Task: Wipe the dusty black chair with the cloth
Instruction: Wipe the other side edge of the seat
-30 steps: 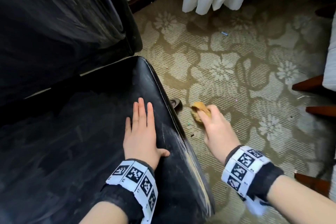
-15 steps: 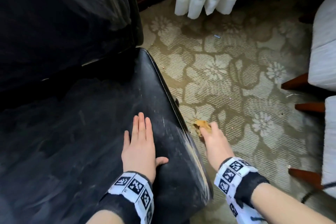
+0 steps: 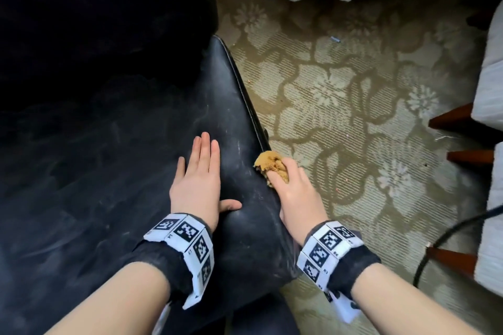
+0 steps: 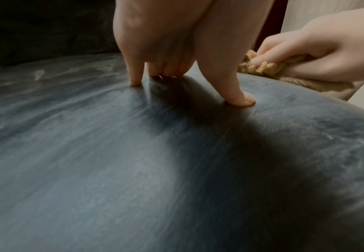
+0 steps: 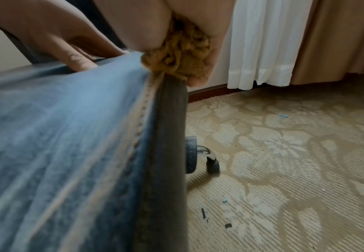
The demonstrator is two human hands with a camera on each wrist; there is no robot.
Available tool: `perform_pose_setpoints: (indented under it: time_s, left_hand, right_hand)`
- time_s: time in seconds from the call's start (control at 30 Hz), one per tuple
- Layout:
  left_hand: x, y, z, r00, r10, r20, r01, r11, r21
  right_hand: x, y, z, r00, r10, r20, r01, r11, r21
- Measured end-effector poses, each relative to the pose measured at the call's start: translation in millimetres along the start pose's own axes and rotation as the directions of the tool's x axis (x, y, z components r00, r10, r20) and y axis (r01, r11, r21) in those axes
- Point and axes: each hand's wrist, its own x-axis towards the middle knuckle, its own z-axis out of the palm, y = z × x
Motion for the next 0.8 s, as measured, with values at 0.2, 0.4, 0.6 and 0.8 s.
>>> perform_pose_setpoints:
  time_s: [0.2, 0.4, 0.6, 0.8]
  left_hand:
    - [-23.0, 16.0, 5.0, 0.999, 0.049, -0.024, -0.05, 0.997, -0.065]
    - [-36.8, 34.4, 29.2, 1.0, 0.023, 0.014, -0.022, 0.998, -0.062]
    - [-37.1, 37.9, 31.9, 1.0, -0.003, 0.008, 0.004, 0.998, -0.06]
    - [-34.1, 41.1, 32.5, 1.0, -0.023, -0.018, 0.022, 0.999, -0.044]
  right_hand:
    - [-1.8, 20.0, -30.2, 0.983, 0.102, -0.152, -0.093, 0.994, 0.063]
    - [-18.5, -6.8, -2.6, 0.996, -0.092, 0.001, 0.091, 0.994, -0.064]
    - [-71.7, 45.5, 21.1, 0.974, 0.08, 0.211, -0.068, 0.996, -0.065]
    - [-38.0, 9.3, 4.0, 0.99, -0.036, -0.136, 0.048, 0.995, 0.09]
